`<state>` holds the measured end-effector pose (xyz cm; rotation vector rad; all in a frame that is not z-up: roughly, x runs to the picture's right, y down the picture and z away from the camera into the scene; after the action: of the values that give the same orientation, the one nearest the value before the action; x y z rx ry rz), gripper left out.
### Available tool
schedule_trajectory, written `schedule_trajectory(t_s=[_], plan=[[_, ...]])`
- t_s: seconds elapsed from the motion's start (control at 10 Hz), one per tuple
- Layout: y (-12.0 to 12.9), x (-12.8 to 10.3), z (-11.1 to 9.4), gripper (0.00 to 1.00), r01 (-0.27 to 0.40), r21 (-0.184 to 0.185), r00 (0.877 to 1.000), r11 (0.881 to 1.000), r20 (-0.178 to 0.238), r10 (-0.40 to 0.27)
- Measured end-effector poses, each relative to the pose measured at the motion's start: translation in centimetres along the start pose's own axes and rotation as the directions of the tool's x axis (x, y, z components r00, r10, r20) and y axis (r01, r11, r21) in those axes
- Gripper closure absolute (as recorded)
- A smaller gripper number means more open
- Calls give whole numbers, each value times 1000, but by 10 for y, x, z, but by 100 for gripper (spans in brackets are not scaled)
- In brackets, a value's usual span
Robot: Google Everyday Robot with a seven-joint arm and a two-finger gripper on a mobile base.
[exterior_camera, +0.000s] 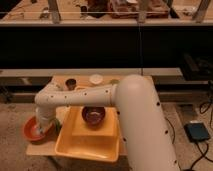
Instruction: Wipe red bowl with towel
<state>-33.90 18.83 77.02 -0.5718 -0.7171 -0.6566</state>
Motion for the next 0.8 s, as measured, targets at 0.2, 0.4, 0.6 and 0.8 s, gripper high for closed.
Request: schedule_trajectory(t_s=[0.2,0.4,0.6,0.8], plan=[[-7,6,-3,80,2,14,1000,1000,-18,-2],[-20,7,2,80,14,24,1000,1000,-26,-13],[-28,13,5,80,12,37,999,999,-36,-10],[-34,13,6,80,11,47,999,999,-39,-9]])
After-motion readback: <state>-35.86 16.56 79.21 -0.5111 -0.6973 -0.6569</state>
